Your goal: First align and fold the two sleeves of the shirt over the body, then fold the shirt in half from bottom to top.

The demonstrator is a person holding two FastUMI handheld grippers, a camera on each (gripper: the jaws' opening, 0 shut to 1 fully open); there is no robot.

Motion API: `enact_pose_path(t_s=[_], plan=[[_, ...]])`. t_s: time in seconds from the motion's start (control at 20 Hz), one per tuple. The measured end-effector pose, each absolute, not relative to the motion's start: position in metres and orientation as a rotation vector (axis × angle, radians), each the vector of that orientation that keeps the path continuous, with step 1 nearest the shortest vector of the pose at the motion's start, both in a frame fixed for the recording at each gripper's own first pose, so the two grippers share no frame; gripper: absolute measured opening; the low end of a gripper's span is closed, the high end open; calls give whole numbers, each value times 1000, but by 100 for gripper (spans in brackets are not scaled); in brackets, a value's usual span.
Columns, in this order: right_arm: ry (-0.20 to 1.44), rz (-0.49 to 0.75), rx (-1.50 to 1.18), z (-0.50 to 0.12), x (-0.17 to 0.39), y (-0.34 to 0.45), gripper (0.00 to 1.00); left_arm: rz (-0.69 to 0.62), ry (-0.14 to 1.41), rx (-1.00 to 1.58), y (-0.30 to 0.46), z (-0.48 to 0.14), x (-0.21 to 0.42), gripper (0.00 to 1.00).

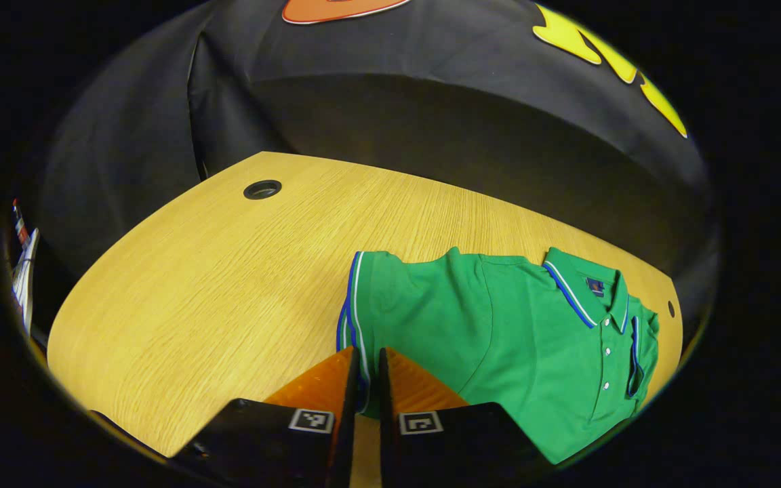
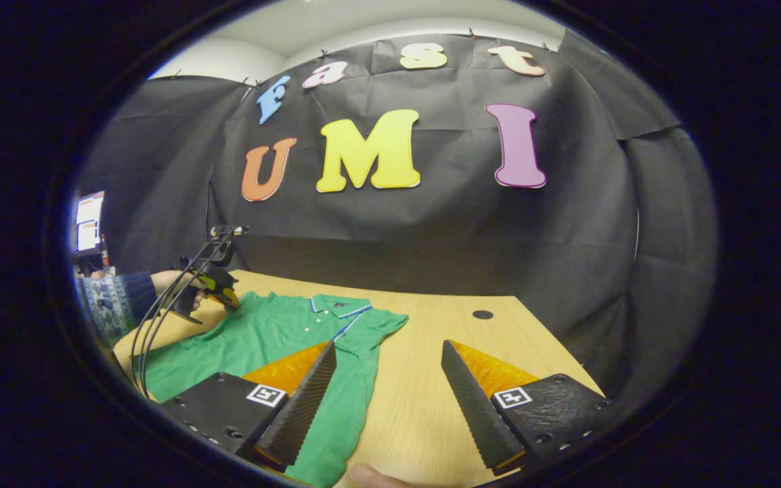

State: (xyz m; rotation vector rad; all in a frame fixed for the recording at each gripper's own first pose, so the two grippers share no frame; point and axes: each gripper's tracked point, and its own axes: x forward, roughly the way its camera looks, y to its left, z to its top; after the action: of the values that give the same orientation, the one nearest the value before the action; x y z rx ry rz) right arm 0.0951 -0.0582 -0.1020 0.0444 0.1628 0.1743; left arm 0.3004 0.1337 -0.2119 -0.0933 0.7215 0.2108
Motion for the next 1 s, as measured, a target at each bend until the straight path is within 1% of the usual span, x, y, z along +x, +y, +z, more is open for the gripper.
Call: enact_pose_path(t_s=[0.05,0.15,0.3,0.55,0.75,0.85,0.9,0.95,1.0], plan=[[161,170,47,-101,95,-60,95,221,708,-99,132,-208,301,14],[152,161,50,-98,96,-63,95,214,677,-116,124,-199,303,9],[149,161,56,-97,95,-63,95,192,654,-110,110,-185,305,6],[156,165,64,-98,94,-64,95,117,618,-47,63,-162,311,7],[144,144,49,-94,94,-69,95,132,641,68,33,-161,310,7],[144,136,56,-92,93,-70,94,91,646,73,5,-161,309,7],[145,136,57,-91,93,-69,95,67,663,64,-10,-162,305,8],[147,134,54,-91,92,-69,95,36,665,57,-25,-157,300,17],[145,131,50,-90,91,-69,95,13,661,51,-38,-152,296,20]])
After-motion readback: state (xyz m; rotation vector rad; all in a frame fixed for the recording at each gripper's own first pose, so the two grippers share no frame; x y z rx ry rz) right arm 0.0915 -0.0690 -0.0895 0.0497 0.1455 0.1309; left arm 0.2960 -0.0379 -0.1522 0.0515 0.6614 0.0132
